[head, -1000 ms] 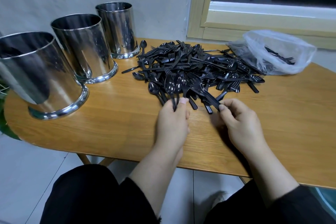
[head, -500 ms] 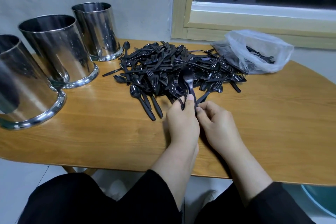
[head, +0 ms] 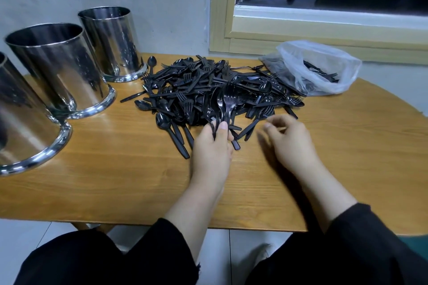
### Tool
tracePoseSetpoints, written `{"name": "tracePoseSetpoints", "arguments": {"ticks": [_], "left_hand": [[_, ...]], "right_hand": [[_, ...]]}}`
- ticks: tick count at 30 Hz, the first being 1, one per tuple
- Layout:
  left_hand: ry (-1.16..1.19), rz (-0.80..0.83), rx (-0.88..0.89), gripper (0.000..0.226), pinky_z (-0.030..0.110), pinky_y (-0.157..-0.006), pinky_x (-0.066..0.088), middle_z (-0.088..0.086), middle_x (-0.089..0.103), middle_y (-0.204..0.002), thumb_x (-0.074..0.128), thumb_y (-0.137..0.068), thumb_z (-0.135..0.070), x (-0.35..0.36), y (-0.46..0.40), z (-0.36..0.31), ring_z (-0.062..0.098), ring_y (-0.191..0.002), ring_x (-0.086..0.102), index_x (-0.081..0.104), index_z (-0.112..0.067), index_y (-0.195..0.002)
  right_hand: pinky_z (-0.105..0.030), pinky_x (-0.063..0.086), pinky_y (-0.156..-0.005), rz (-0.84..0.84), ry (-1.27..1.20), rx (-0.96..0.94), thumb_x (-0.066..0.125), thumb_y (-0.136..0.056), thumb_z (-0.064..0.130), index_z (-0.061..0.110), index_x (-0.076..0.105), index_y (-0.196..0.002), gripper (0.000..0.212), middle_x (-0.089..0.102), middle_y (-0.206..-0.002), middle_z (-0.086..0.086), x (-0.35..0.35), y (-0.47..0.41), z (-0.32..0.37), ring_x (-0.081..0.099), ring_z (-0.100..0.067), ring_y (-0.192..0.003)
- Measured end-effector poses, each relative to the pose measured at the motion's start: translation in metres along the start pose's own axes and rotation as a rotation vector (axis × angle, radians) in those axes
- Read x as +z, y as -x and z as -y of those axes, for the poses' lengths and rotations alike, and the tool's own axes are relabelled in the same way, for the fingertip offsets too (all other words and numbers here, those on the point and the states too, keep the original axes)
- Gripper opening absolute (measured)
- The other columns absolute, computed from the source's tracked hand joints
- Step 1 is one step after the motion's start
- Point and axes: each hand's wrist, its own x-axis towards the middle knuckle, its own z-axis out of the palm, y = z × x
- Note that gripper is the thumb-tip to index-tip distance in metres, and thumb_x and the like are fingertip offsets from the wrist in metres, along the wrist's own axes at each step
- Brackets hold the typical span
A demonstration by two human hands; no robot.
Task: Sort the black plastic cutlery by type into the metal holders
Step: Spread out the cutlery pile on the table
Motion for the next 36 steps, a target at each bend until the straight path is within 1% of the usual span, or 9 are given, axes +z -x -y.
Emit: {"name": "tracePoseSetpoints", "arguments": {"ticks": [3, 6, 10, 15, 21, 25, 27, 30, 36], "left_hand": [[0.001, 0.016, -0.001, 0.031, 0.030, -0.050, 0.026, -0.006, 0.051, -0.066, 0.047, -0.109, -0.030, 0.000, 0.000, 0.002, 0.011, -0.051, 0.034, 0.063, -0.006, -0.100], [0.004, 0.044, 0.001, 0.032, 0.030, -0.050, 0.026, -0.001, 0.050, -0.068, 0.047, -0.109, -0.031, -0.001, 0.000, 0.002, 0.012, -0.051, 0.034, 0.062, -0.010, -0.089], [-0.038, 0.091, 0.010, 0.035, 0.032, -0.049, 0.026, 0.005, 0.047, -0.068, 0.047, -0.109, -0.032, 0.000, 0.000, 0.001, 0.015, -0.052, 0.032, 0.057, -0.012, -0.081], [-0.041, 0.104, 0.016, 0.036, 0.032, -0.049, 0.026, 0.002, 0.046, -0.063, 0.048, -0.109, -0.031, 0.000, 0.002, -0.002, 0.014, -0.050, 0.032, 0.057, -0.012, -0.080], [-0.042, 0.046, 0.028, 0.035, 0.036, -0.057, 0.040, -0.003, 0.054, -0.062, 0.049, -0.108, -0.028, -0.001, 0.003, 0.000, 0.015, -0.057, 0.046, 0.059, -0.013, -0.079], [-0.065, 0.002, 0.055, 0.032, 0.040, -0.072, 0.054, -0.007, 0.065, -0.068, 0.051, -0.107, -0.026, 0.001, 0.002, 0.003, 0.014, -0.067, 0.063, 0.063, -0.015, -0.079], [-0.083, 0.019, 0.036, 0.030, 0.045, -0.076, 0.059, -0.005, 0.070, -0.073, 0.052, -0.107, -0.028, 0.003, 0.002, 0.004, 0.016, -0.072, 0.071, 0.066, -0.017, -0.084], [-0.066, 0.088, 0.007, 0.024, 0.048, -0.068, 0.062, -0.003, 0.068, -0.073, 0.053, -0.108, -0.027, 0.004, 0.001, 0.002, 0.020, -0.065, 0.071, 0.068, -0.013, -0.095], [-0.226, 0.161, 0.075, 0.030, 0.035, -0.053, 0.038, 0.009, 0.062, -0.064, 0.053, -0.106, -0.036, 0.004, 0.005, 0.001, 0.018, -0.052, 0.045, 0.067, -0.022, -0.083]], "right_hand": [[-0.026, 0.039, -0.076, -0.087, 0.050, 0.080, 0.065, -0.095, 0.036, 0.016, 0.068, -0.115, 0.028, 0.065, -0.092, 0.001, -0.011, -0.029, -0.006, 0.063, -0.023, -0.092], [-0.030, 0.040, -0.076, -0.120, 0.127, 0.168, 0.062, -0.094, 0.048, 0.021, 0.066, -0.118, 0.036, 0.057, -0.074, 0.014, -0.005, -0.040, -0.005, 0.060, -0.021, -0.092], [-0.033, 0.036, -0.074, -0.161, 0.321, 0.238, 0.058, -0.094, 0.056, 0.029, 0.067, -0.106, 0.031, 0.061, -0.081, 0.005, 0.007, -0.045, 0.004, 0.061, -0.026, -0.094], [-0.033, 0.038, -0.071, -0.185, 0.334, 0.231, 0.060, -0.094, 0.050, 0.029, 0.065, -0.091, 0.022, 0.065, -0.078, 0.005, 0.011, -0.049, 0.001, 0.057, -0.024, -0.082], [-0.025, 0.042, -0.053, -0.182, -0.251, 0.091, 0.066, -0.091, 0.022, 0.017, 0.066, -0.079, 0.013, 0.060, -0.063, 0.004, 0.000, -0.043, -0.009, 0.051, -0.006, -0.051], [-0.023, 0.037, -0.049, -0.057, -0.632, 0.066, 0.067, -0.093, 0.012, 0.014, 0.063, -0.079, 0.015, 0.052, -0.052, 0.003, -0.010, -0.029, -0.002, 0.045, -0.012, -0.050], [-0.022, 0.041, -0.048, 0.068, -0.707, 0.059, 0.066, -0.095, 0.010, 0.014, 0.062, -0.081, 0.014, 0.056, -0.051, 0.003, -0.011, -0.022, 0.004, 0.049, -0.012, -0.048], [-0.020, 0.046, -0.049, 0.171, -0.759, -0.006, 0.064, -0.096, 0.006, 0.010, 0.060, -0.086, 0.011, 0.065, -0.060, -0.004, -0.005, -0.014, 0.011, 0.054, -0.012, -0.051], [-0.027, 0.044, -0.052, 0.078, -0.716, -0.083, 0.066, -0.095, 0.009, 0.013, 0.059, -0.083, 0.015, 0.068, -0.064, -0.004, 0.003, -0.018, 0.005, 0.055, -0.023, -0.060]]}}
